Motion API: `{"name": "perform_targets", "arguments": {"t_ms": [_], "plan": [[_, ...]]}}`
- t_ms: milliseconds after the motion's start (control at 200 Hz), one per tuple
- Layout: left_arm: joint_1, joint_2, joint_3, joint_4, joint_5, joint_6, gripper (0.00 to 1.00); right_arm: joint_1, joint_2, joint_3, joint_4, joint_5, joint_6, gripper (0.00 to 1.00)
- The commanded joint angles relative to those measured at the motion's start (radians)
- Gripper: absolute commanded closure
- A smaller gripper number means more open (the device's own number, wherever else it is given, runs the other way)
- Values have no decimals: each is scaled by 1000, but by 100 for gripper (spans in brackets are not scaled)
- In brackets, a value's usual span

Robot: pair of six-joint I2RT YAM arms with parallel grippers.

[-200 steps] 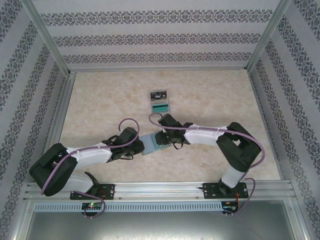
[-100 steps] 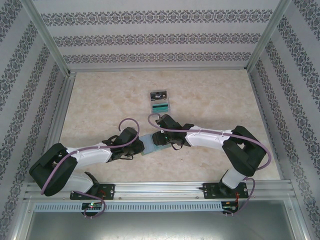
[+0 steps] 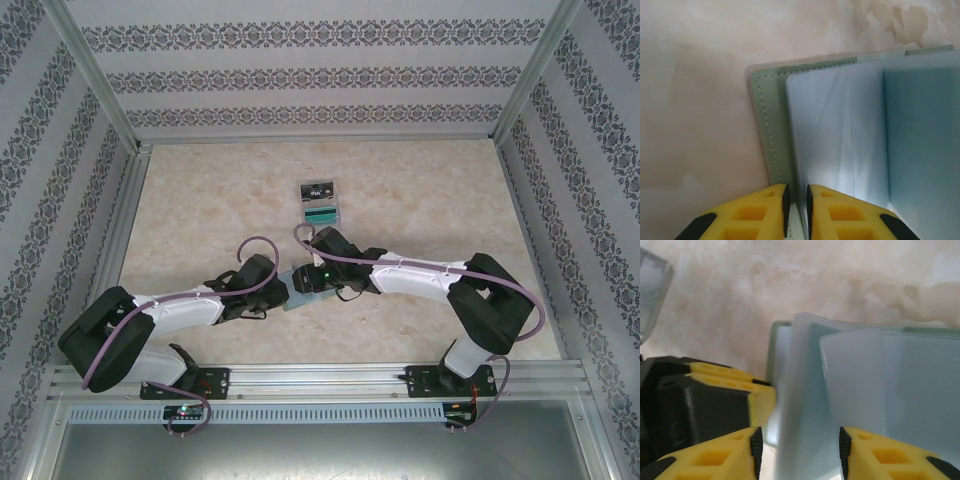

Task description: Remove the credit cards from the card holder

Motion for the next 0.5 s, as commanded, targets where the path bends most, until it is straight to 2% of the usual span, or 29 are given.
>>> {"name": "perform_targets", "arguments": {"t_ms": [0,195,500], "plan": [[-1,10,-8,2,23,11,80,5,1,31,19,-41,21,53],[0,-9,-10,-18,15,15,80,4,12,26,7,-6,11,52],[9,-125,-11,-109,-29,36,78,3,-20,29,-90,173,-78,51]]}}
